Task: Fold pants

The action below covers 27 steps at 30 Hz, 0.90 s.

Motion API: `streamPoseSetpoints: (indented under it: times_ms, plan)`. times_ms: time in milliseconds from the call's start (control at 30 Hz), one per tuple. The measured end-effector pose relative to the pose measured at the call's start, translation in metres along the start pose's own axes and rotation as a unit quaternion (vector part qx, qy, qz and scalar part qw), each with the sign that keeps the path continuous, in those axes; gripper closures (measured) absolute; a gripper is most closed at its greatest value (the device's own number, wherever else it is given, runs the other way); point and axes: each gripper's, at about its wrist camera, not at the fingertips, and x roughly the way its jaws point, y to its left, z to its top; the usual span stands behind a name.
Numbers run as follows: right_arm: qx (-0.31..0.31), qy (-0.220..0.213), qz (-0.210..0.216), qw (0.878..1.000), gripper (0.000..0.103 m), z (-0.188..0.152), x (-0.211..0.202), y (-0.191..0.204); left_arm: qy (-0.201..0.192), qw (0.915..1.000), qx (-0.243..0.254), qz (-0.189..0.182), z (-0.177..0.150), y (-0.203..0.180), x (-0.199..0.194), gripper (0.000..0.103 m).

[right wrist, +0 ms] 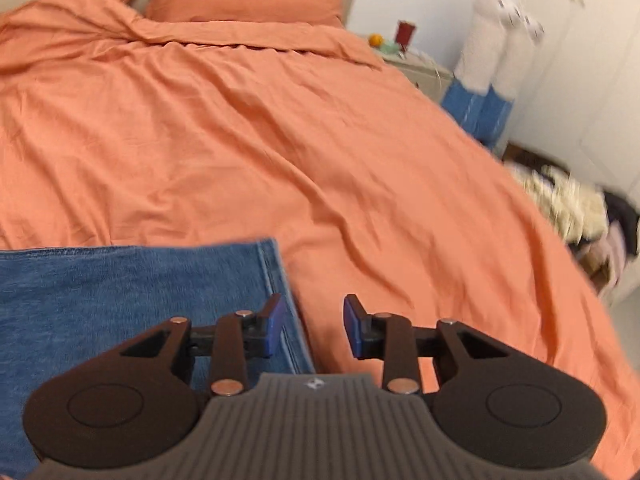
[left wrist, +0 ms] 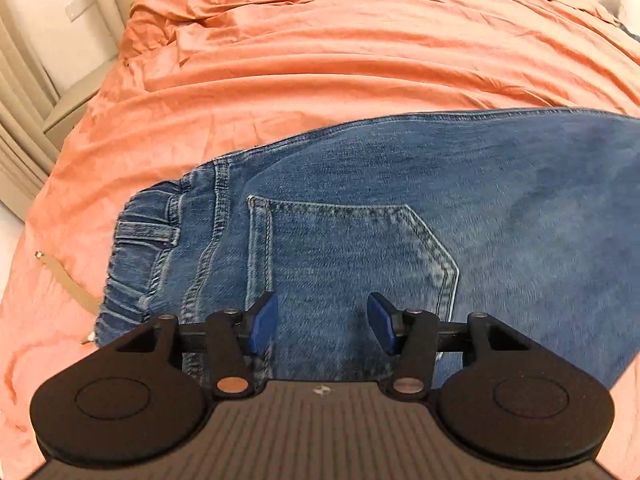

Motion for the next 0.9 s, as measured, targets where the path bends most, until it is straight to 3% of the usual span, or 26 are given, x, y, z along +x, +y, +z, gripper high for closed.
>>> streamPoseSetpoints:
  times_ms: [133,167,200,367,433,467,500,533,567,600,667,800,900]
  plan:
    - [0.116,0.027,0.064,0.991,0.075,-0.033,-0.016,-0.036,0.003,1.0,-0.002,0.005,-0.008,0.003,-0.003,0.041]
    - [0.168,0.041,0.094,0.98,0.075,-0.054,-0.017,-0.046,0.006,0.9999,-0.006,0.011,-0.009,0.005,-0.001,0.042]
    - [0.168,0.041,0.094,0.98,0.075,-0.054,-0.017,-0.046,0.012,0.9997,-0.013,0.017,-0.011,0.007,0.001,0.043]
    - [0.278,0.054,0.138,0.949,0.074,-0.088,0.003,-0.057,0.033,0.9983,-0.037,0.029,-0.012,0.013,0.018,0.049]
    - [0.318,0.052,0.153,0.934,0.08,-0.094,0.012,-0.061,0.041,0.9979,-0.04,0.03,-0.011,0.014,0.023,0.051]
    - [0.331,0.052,0.152,0.93,0.097,-0.095,0.016,-0.062,0.045,0.9976,-0.042,0.032,-0.011,0.015,0.025,0.054]
    - [0.338,0.055,0.15,0.927,0.103,-0.095,0.019,-0.062,0.05,0.9971,-0.043,0.037,-0.009,0.015,0.026,0.056]
    - [0.338,0.055,0.154,0.927,0.103,-0.094,0.017,-0.062,0.053,0.9969,-0.04,0.043,-0.009,0.015,0.026,0.063]
    - [0.326,0.042,0.15,0.933,0.103,-0.092,0.011,-0.061,0.056,0.9963,-0.036,0.053,-0.008,0.014,0.028,0.078]
    - [0.304,0.028,0.14,0.942,0.103,-0.088,0.002,-0.06,0.063,0.9952,-0.03,0.069,-0.007,0.014,0.031,0.082]
    - [0.29,0.02,0.13,0.948,0.103,-0.086,-0.005,-0.063,0.067,0.995,-0.034,0.066,-0.007,0.016,0.034,0.082]
    - [0.297,0.035,0.147,0.943,0.101,-0.091,0.004,-0.068,0.059,0.9951,-0.027,0.075,-0.007,0.011,0.029,0.081]
    - [0.323,0.027,0.149,0.934,0.082,-0.101,-0.007,-0.077,0.036,0.9966,-0.043,0.061,-0.01,0.013,0.012,0.08]
